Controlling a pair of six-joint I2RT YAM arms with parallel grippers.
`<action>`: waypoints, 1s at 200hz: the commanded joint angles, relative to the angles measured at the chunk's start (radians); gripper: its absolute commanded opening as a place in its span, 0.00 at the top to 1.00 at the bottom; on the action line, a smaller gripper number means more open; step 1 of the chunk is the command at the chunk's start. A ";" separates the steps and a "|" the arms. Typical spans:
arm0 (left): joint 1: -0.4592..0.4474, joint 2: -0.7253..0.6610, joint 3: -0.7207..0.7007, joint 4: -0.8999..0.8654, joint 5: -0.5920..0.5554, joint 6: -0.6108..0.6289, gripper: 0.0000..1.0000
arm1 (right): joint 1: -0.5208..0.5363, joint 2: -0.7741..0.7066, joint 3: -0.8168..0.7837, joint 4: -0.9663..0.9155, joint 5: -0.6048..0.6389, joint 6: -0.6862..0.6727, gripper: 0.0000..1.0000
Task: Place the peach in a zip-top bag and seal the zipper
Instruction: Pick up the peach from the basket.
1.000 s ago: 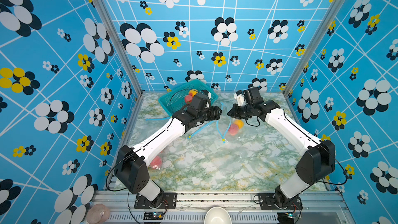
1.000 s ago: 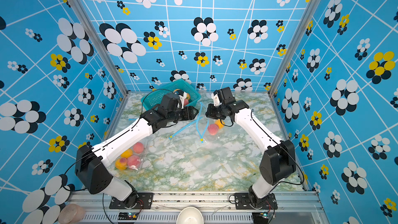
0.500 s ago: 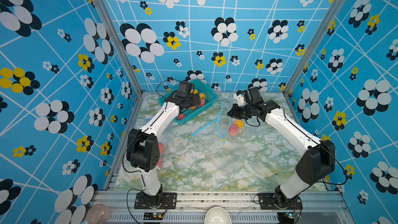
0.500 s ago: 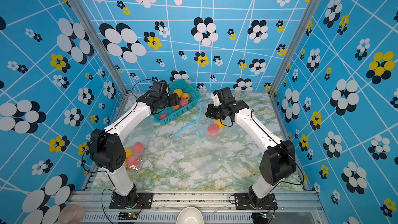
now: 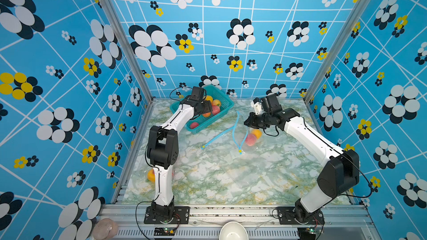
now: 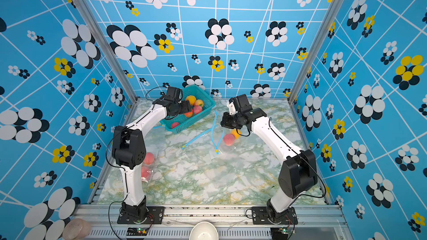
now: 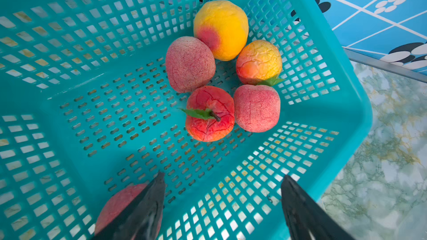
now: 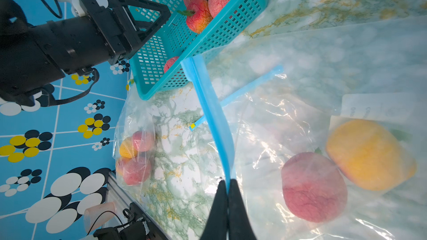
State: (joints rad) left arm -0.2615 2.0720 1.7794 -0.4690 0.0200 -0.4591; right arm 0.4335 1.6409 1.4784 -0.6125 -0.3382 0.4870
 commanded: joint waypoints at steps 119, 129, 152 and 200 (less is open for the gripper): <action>0.024 0.196 0.156 -0.062 0.015 -0.004 0.18 | -0.003 0.021 -0.002 0.007 0.007 -0.022 1.00; 0.025 0.205 0.163 -0.057 0.017 -0.004 0.18 | -0.003 0.027 0.003 0.007 0.005 -0.024 1.00; 0.027 0.236 0.188 -0.054 0.029 -0.011 0.18 | -0.003 0.036 0.013 -0.001 0.005 -0.027 1.00; 0.027 0.304 0.245 -0.064 0.022 -0.023 0.20 | -0.002 0.049 0.031 -0.014 0.004 -0.029 1.00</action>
State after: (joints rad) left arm -0.2432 2.3295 1.9827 -0.5091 0.0372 -0.4648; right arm 0.4335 1.6787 1.4784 -0.6128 -0.3382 0.4828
